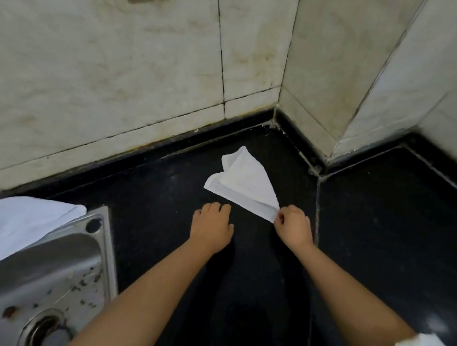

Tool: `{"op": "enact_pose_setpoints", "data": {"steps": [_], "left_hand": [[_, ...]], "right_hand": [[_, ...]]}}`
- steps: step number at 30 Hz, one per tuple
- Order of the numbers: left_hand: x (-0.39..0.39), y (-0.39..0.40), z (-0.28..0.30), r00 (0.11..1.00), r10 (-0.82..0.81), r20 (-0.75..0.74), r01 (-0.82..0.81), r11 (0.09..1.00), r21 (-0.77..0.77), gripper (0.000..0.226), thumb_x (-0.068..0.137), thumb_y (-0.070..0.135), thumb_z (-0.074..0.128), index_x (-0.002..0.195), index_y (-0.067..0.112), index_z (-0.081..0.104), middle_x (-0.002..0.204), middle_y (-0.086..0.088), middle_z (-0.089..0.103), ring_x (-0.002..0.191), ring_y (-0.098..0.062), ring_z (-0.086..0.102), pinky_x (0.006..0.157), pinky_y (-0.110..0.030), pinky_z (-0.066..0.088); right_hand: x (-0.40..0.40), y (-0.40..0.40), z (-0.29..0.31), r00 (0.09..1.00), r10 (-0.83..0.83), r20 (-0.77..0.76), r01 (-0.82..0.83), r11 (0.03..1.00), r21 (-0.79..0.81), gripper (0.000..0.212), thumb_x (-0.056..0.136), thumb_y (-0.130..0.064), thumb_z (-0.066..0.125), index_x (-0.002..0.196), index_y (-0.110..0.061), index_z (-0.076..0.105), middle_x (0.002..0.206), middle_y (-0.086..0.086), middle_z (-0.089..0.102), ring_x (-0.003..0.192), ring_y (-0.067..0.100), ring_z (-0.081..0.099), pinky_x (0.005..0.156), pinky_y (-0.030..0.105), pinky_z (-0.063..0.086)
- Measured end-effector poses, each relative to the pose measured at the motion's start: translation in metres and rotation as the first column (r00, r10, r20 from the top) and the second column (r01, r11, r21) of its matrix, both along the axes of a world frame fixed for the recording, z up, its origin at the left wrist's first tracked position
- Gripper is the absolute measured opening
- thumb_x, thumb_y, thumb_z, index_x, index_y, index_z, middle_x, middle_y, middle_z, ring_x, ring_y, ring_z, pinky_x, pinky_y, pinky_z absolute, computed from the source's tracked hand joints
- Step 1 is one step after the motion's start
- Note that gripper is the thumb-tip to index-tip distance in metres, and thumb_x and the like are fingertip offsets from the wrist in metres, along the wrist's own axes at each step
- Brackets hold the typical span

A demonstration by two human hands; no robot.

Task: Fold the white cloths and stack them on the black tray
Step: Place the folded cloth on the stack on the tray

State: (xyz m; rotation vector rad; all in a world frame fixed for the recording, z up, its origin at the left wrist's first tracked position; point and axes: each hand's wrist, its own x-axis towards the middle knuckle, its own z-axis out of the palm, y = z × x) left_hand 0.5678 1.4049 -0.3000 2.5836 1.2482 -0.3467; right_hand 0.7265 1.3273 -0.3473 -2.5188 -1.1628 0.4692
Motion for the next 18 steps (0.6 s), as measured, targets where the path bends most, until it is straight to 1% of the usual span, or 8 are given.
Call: {"op": "enact_pose_setpoints", "data": {"steps": [2,5,8,10,13,16,17,18], "left_hand": [[0.007,-0.009,-0.002,1.0,-0.029,0.009,0.029,1.0,-0.007,0.043,0.095,0.031,0.042,0.134,0.013,0.038,0.137,-0.007,0.043,0.128,-0.024,0.039,0.106,-0.035,0.033],[0.006,-0.015,0.001,0.999,-0.053,-0.011,0.053,0.999,0.005,0.041,0.095,0.03,0.042,0.132,0.013,0.039,0.135,-0.007,0.044,0.126,-0.024,0.04,0.104,-0.035,0.033],[-0.006,-0.013,0.011,0.998,-0.045,-0.033,0.047,0.997,0.058,0.04,0.095,0.028,0.042,0.131,0.012,0.04,0.132,-0.008,0.046,0.125,-0.025,0.041,0.103,-0.036,0.034],[-0.013,-0.01,0.018,0.999,-0.036,-0.034,0.038,0.996,0.083,0.04,0.094,0.028,0.043,0.13,0.012,0.041,0.132,-0.008,0.047,0.124,-0.026,0.041,0.102,-0.037,0.035],[-0.02,-0.012,0.025,0.997,-0.071,0.015,0.069,0.992,0.11,0.046,0.094,0.03,0.044,0.136,0.013,0.035,0.138,-0.009,0.043,0.128,-0.025,0.039,0.103,-0.036,0.036],[-0.017,-0.026,0.024,0.98,-0.146,0.134,0.133,0.986,0.103,0.058,0.094,0.034,0.046,0.145,0.018,0.023,0.153,-0.007,0.023,0.14,-0.026,0.023,0.111,-0.038,0.03],[-0.016,-0.035,0.025,0.963,-0.194,0.186,0.178,0.979,0.097,0.056,0.093,0.032,0.048,0.144,0.019,0.029,0.153,-0.008,0.025,0.14,-0.027,0.025,0.11,-0.039,0.03],[-0.014,-0.043,0.024,0.922,-0.272,0.276,0.246,0.961,0.126,0.047,0.091,0.027,0.051,0.136,0.017,0.045,0.146,-0.01,0.039,0.134,-0.03,0.038,0.104,-0.041,0.038]], "right_hand": [[-0.004,-0.005,0.001,0.999,-0.036,-0.038,0.037,0.999,0.016,0.022,0.089,-0.021,0.052,0.098,-0.001,0.056,0.107,0.017,0.059,0.1,0.031,0.055,0.083,0.036,0.042],[-0.002,-0.003,0.003,0.993,-0.112,-0.025,0.109,0.987,-0.118,0.036,0.09,-0.031,0.051,0.114,-0.004,0.051,0.12,0.016,0.054,0.112,0.031,0.052,0.091,0.037,0.042],[-0.002,0.001,0.006,0.999,0.0,0.036,0.007,0.979,-0.202,0.027,0.093,-0.018,0.044,0.112,-0.003,0.057,0.123,0.016,0.052,0.112,0.031,0.051,0.092,0.036,0.043],[-0.008,-0.001,0.013,0.991,0.127,0.042,-0.121,0.984,-0.129,0.026,0.092,-0.012,0.043,0.104,0.0,0.062,0.116,0.017,0.055,0.107,0.032,0.052,0.088,0.036,0.044],[-0.017,-0.014,0.039,0.974,0.225,-0.027,-0.222,0.972,0.073,0.02,0.085,-0.01,0.051,0.084,0.005,0.064,0.1,0.02,0.059,0.092,0.032,0.056,0.078,0.036,0.044],[-0.033,-0.046,0.078,0.947,0.316,-0.063,-0.297,0.933,0.204,0.012,0.078,-0.008,0.059,0.07,0.002,0.059,0.081,0.017,0.061,0.073,0.026,0.054,0.067,0.034,0.043],[-0.039,-0.061,0.09,0.936,0.345,-0.071,-0.324,0.922,0.214,0.012,0.076,-0.007,0.061,0.07,0.003,0.06,0.078,0.016,0.062,0.07,0.026,0.055,0.066,0.033,0.044],[-0.045,-0.077,0.102,0.928,0.365,-0.079,-0.343,0.916,0.209,0.01,0.075,-0.006,0.062,0.071,0.004,0.062,0.077,0.015,0.063,0.069,0.024,0.056,0.065,0.028,0.044]]}}
